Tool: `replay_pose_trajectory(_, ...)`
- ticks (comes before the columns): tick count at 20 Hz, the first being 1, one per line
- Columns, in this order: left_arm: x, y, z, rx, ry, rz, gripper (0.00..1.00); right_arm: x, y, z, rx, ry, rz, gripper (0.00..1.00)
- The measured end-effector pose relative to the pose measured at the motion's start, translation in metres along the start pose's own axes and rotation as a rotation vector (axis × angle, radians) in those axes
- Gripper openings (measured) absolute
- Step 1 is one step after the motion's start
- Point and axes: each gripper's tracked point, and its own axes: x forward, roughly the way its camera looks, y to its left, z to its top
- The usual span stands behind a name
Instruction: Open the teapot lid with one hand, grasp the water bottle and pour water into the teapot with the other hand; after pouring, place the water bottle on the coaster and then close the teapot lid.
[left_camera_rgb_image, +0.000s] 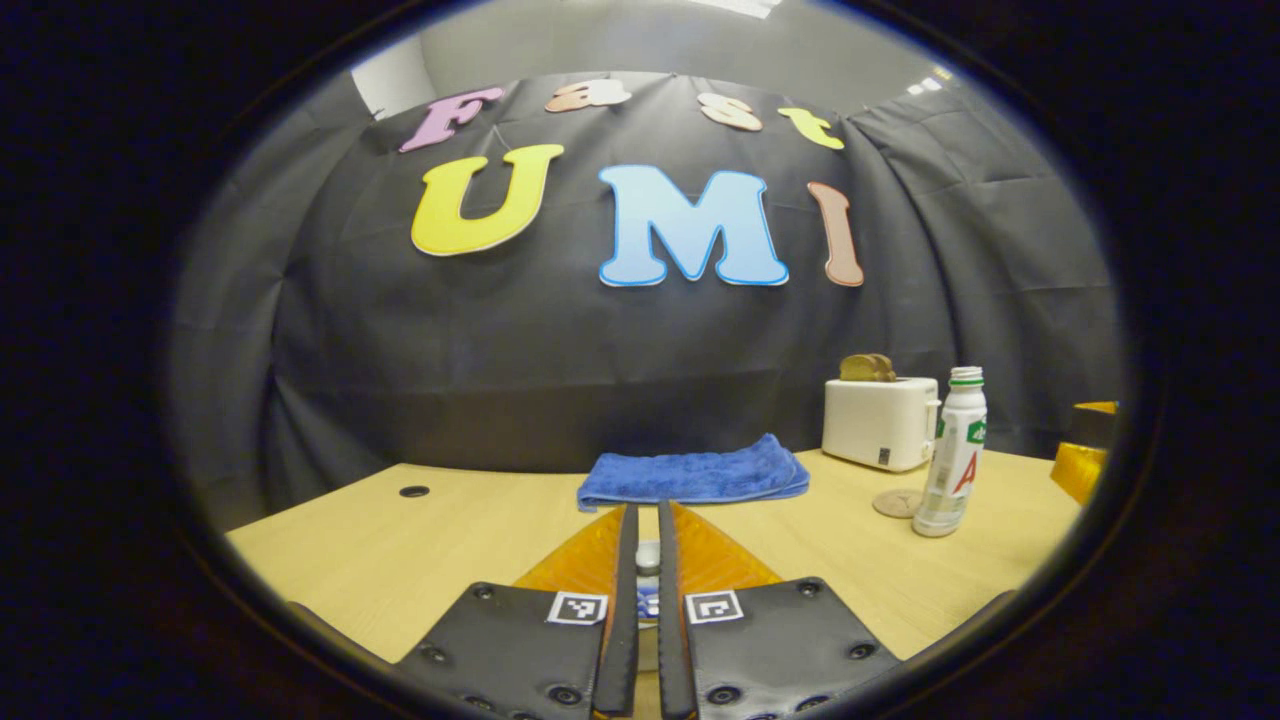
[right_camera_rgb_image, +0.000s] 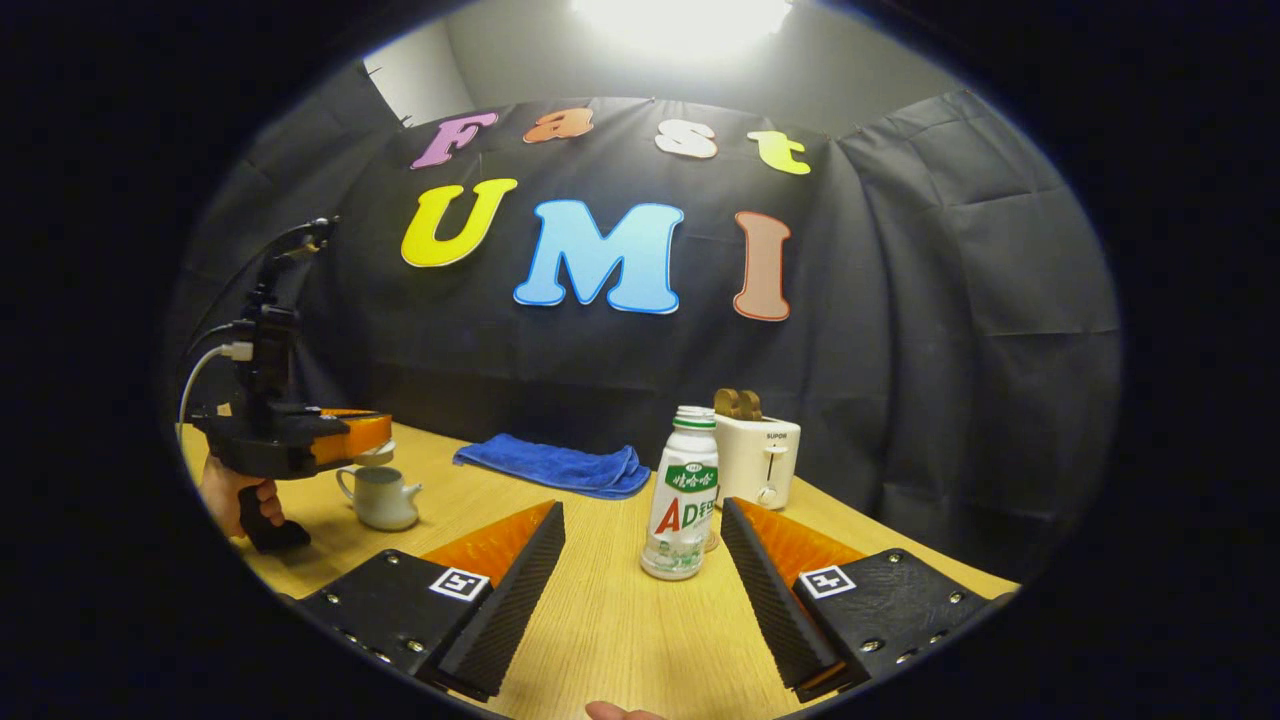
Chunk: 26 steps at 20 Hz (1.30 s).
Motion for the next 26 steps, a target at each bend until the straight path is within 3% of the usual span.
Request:
replay_pose_trajectory(4, -0.012, 0.003, 0.017, -0.091, -0.058, -0.034, 0.19, 0.039, -0.018, 0.001, -0.021, -0.005, -0.068, 0.96)
replay_pose_trajectory(7, -0.013, 0.009, 0.013, -0.091, -0.057, -0.028, 0.14, 0.066, -0.023, -0.007, 0.0, 0.015, -0.084, 0.97)
replay_pose_trajectory(9, -0.013, 0.003, 0.009, -0.092, -0.041, -0.044, 0.19, 0.084, -0.028, -0.025, -0.005, 0.069, -0.105, 0.97)
replay_pose_trajectory(16, -0.016, -0.012, 0.012, -0.04, -0.045, -0.085, 0.19, 0.116, -0.031, -0.062, 0.089, 0.188, -0.075, 0.97)
replay_pose_trajectory(24, -0.014, -0.015, 0.006, -0.029, -0.029, -0.099, 0.19, 0.144, -0.04, -0.076, 0.059, 0.215, -0.092, 0.97)
replay_pose_trajectory(26, -0.013, -0.016, 0.003, -0.018, -0.018, -0.104, 0.19, 0.146, -0.035, -0.076, 0.054, 0.227, -0.065, 0.88)
